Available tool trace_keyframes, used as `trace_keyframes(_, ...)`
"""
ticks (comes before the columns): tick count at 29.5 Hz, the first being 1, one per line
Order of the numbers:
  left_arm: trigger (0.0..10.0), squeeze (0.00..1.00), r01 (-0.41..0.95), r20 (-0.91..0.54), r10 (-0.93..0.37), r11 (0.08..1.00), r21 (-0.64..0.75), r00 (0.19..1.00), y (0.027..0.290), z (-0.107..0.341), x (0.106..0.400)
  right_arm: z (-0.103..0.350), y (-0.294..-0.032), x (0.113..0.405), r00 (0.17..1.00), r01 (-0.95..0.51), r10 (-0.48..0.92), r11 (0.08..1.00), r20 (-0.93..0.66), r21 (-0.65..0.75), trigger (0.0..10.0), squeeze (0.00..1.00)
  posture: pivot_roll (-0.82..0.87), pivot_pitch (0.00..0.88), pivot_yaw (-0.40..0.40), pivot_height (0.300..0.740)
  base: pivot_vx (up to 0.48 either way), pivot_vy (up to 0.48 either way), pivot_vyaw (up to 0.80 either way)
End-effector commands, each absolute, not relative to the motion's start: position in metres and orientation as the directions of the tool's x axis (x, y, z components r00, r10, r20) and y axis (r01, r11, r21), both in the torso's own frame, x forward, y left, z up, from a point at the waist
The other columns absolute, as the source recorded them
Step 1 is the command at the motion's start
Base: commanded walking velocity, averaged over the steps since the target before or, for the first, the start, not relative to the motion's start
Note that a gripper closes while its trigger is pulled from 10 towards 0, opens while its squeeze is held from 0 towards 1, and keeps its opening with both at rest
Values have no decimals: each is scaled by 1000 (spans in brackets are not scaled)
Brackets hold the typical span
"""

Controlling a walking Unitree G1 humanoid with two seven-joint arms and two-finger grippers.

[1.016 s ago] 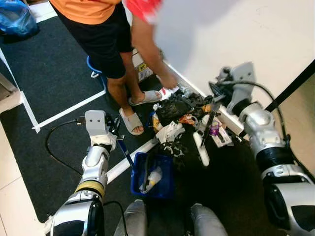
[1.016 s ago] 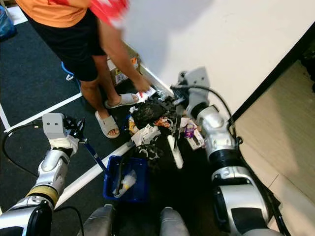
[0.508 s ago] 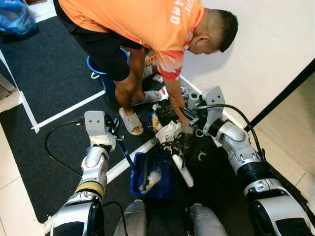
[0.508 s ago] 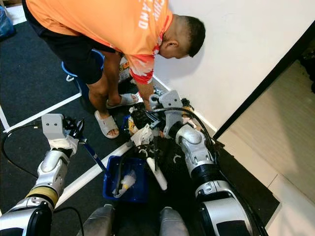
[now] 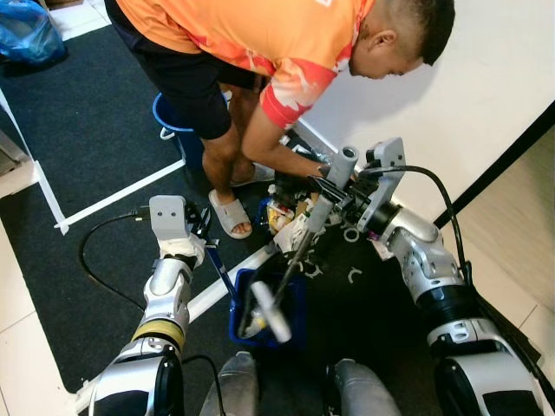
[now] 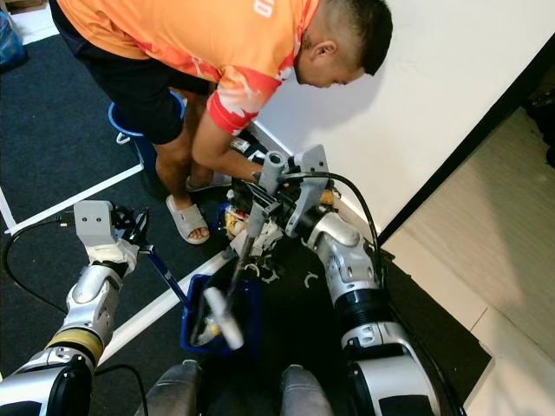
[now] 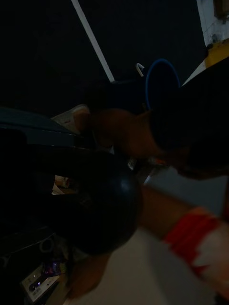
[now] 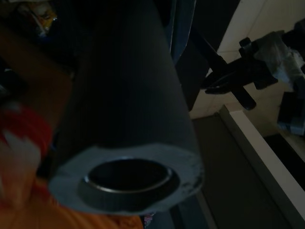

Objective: Sweep floor

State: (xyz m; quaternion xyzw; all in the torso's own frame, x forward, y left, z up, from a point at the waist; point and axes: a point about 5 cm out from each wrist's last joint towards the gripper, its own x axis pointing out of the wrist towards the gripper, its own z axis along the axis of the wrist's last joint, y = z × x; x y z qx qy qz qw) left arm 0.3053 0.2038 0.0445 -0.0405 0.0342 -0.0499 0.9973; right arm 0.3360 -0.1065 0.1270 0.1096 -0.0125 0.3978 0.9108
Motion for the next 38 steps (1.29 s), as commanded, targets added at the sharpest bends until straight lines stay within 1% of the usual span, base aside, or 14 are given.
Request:
trace_keyframes(1,10000,0,114,-116,-134,980,-165,984,187,31,300,135,-114,337,695,-717,700,662,162,216,10000,0,101,127,-85,740,0,0,0)
trace_keyframes(2,10000,0,115,-116,-135,980,-165,984,187,31,300,137,-117,338,700,-712,694,665,167,224,10000,0,101,127,-85,740,0,0,0)
trace_keyframes(3,10000,0,117,-117,-137,979,-165,984,187,31,300,142,-128,340,725,-688,662,685,188,242,10000,0,101,126,-84,740,0,0,0)
trace_keyframes(6,10000,0,118,-117,-138,979,-165,983,187,31,301,145,-134,342,738,-674,644,695,200,249,10000,0,100,126,-82,740,0,0,0)
trace_keyframes(11,10000,0,122,-121,-143,979,-163,982,186,31,300,157,-153,345,762,-647,612,728,211,226,10000,0,99,126,-82,740,0,0,0)
trace_keyframes(16,10000,0,124,-122,-145,979,-162,982,186,30,300,161,-158,346,768,-639,606,746,208,187,10000,0,99,122,-82,740,0,0,0)
trace_keyframes(21,10000,0,128,-122,-149,979,-161,981,185,30,301,166,-163,348,782,-617,598,783,177,82,10000,0,101,116,-83,740,0,0,0)
trace_keyframes(25,10000,0,129,-122,-149,979,-161,981,185,30,301,169,-166,349,789,-606,587,792,181,70,10000,0,101,116,-83,740,0,0,0)
trace_keyframes(28,10000,0,129,-122,-149,979,-160,981,185,30,300,173,-170,351,808,-571,567,820,164,-20,10000,0,104,110,-82,740,0,0,0)
trace_keyframes(30,10000,0,129,-122,-149,979,-160,981,185,30,300,174,-171,352,813,-563,560,826,159,-35,10000,0,104,110,-82,740,0,0,0)
trace_keyframes(33,10000,0,130,-121,-150,979,-160,981,185,30,300,174,-174,355,838,-517,527,850,139,-103,10000,0,104,112,-82,740,0,0,0)
trace_keyframes(38,10000,0,108,-115,-128,980,-165,985,187,31,301,166,-171,357,858,-486,501,863,111,-138,10000,0,105,120,-79,740,0,0,0)
